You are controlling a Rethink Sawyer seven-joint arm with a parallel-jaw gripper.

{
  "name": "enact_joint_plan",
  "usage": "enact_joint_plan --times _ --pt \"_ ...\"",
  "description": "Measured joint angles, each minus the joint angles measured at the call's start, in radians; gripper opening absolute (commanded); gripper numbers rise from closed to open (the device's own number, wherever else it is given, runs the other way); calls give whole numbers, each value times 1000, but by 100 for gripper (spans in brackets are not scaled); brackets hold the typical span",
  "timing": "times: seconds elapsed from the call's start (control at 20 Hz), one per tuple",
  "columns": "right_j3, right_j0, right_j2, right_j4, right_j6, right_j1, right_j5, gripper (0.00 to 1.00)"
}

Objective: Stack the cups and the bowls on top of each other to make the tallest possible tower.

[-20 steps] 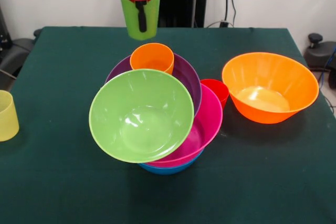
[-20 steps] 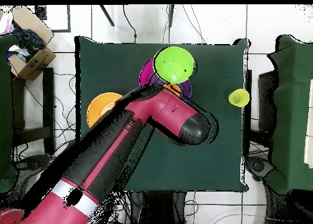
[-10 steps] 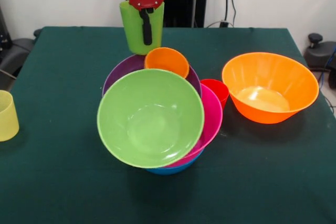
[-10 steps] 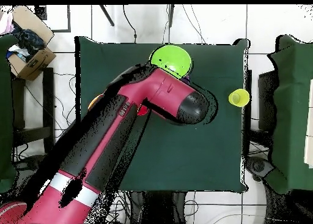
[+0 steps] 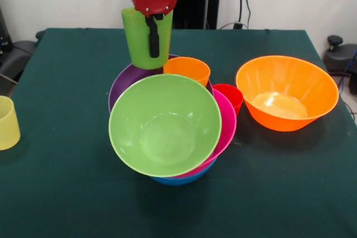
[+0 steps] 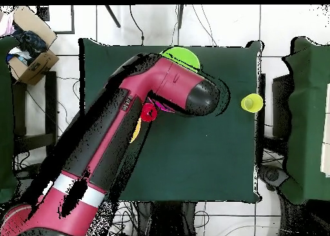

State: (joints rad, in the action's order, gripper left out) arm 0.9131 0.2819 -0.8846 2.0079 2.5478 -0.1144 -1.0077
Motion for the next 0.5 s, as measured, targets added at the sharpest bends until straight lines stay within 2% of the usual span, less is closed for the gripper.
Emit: enact_joint_plan --times 0.5 --pt "-60 -24 -36 -1 0 34 -40 0"
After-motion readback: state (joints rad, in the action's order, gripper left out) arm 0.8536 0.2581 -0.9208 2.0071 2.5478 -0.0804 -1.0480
